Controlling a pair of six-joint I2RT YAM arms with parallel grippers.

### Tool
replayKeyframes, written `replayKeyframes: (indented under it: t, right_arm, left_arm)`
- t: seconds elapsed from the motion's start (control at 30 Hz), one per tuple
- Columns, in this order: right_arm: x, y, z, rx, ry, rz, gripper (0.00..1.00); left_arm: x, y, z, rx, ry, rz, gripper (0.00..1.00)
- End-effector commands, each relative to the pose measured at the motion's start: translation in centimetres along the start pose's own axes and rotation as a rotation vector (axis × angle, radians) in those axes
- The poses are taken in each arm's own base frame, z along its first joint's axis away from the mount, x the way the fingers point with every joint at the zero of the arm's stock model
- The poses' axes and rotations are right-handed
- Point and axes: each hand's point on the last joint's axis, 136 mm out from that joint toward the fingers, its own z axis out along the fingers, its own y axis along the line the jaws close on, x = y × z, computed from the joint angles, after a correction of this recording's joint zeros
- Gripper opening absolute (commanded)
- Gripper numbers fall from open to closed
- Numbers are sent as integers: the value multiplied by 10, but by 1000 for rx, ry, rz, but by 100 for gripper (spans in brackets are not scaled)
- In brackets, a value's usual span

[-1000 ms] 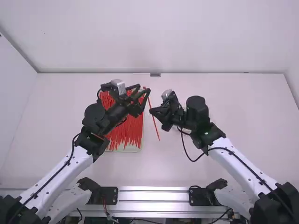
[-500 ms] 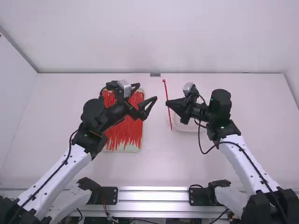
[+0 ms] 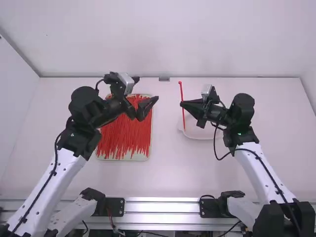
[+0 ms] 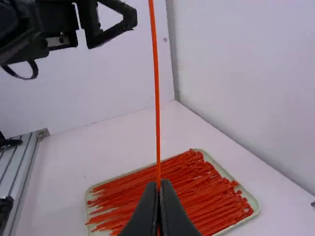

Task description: Fasten the cable tie

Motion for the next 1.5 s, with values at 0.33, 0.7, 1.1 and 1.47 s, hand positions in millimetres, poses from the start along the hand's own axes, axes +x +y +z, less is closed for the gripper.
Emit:
replayKeyframes:
  t: [0.33,0.7,1.1,1.47]
  right_arm:
    - [-19,-4,15,-135,-91,48,0]
    - [-14,13,36,-234,-89,161,0]
    - [-32,43,40,-339,-121,162,0]
    - [-33,48,43,-355,-120,161,0]
  left_arm:
    - [-9,2,13,361,-6,11,99]
    - [-8,-7,25,584,-22,26,90]
    - [-44,-28,16,678,-78,-33,79]
    - [-39,-35,19,701,-41,-102,65]
